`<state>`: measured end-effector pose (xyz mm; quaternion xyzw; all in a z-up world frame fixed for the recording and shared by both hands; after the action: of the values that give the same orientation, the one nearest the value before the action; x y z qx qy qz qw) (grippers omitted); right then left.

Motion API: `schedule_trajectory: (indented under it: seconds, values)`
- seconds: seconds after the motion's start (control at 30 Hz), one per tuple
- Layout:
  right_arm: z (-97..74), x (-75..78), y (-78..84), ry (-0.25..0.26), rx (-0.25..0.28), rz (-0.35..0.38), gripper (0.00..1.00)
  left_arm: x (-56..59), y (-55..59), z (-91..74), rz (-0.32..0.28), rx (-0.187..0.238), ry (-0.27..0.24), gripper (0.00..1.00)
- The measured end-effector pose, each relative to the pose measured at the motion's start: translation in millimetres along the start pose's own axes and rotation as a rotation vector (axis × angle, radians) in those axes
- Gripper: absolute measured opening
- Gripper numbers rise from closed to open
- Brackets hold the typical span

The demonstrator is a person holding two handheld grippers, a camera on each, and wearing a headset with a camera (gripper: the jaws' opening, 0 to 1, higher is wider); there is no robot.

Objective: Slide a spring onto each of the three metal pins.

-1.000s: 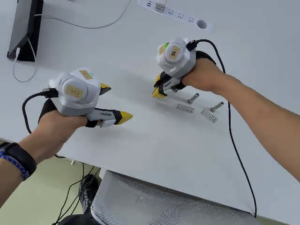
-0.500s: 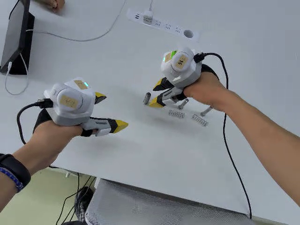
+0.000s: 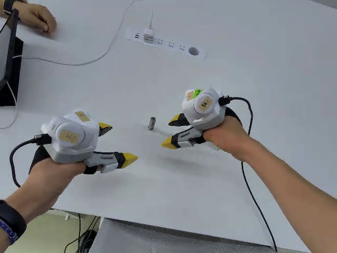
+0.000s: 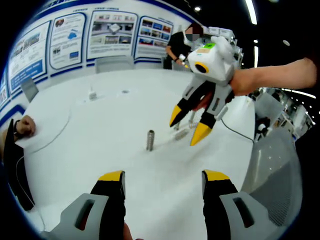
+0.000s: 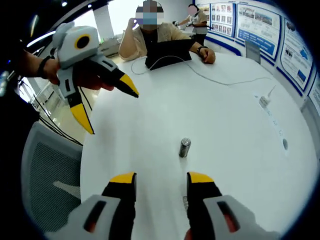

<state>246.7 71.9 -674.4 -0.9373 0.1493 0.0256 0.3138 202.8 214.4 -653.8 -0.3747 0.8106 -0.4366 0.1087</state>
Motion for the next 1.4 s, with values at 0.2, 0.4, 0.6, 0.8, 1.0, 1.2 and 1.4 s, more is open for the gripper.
schedule_trajectory:
  seconds: [0.2,0.4,0.6,0.8,1.0,1.2,1.4]
  values:
    - [-3.7,-10.2,18.9,0.014,0.009,0.031,0.46,0.4,-5.1,2.5,0.006,-0.001,-0.002,0.63]
    - [-10.6,-17.4,31.9,0.027,0.059,0.096,0.50,2.9,-7.0,4.3,0.014,-0.006,-0.002,0.64]
    - [-18.7,-20.2,44.0,0.060,0.109,0.154,0.54,7.6,-8.2,6.8,0.018,-0.010,0.003,0.64]
    - [-26.4,-22.9,56.4,0.079,0.147,0.229,0.56,11.3,-10.1,9.2,0.028,-0.018,0.010,0.64]
    - [-38.1,-24.8,68.1,0.117,0.195,0.299,0.61,12.7,-13.4,10.5,0.033,-0.022,0.011,0.64]
    - [-54.1,-25.6,79.9,0.154,0.302,0.417,0.65,16.6,-15.8,12.6,0.033,-0.024,0.013,0.65]
    - [-68.0,-21.9,98.7,0.200,0.371,0.538,0.72,20.8,-17.9,16.1,0.039,-0.023,0.020,0.66]
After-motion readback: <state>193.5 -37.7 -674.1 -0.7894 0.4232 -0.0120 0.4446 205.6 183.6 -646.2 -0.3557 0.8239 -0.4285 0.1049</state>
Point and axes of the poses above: the centre of the closed fingertips' face, and the gripper's own axes: z roughly forward along the fingers, x roughly to its right, y roughly out of its underside, the point moved 4 cm from there along -z, roughly backward along the fingers, and after that the axes turned 3 degrees about -y, right-handed, at the moved point
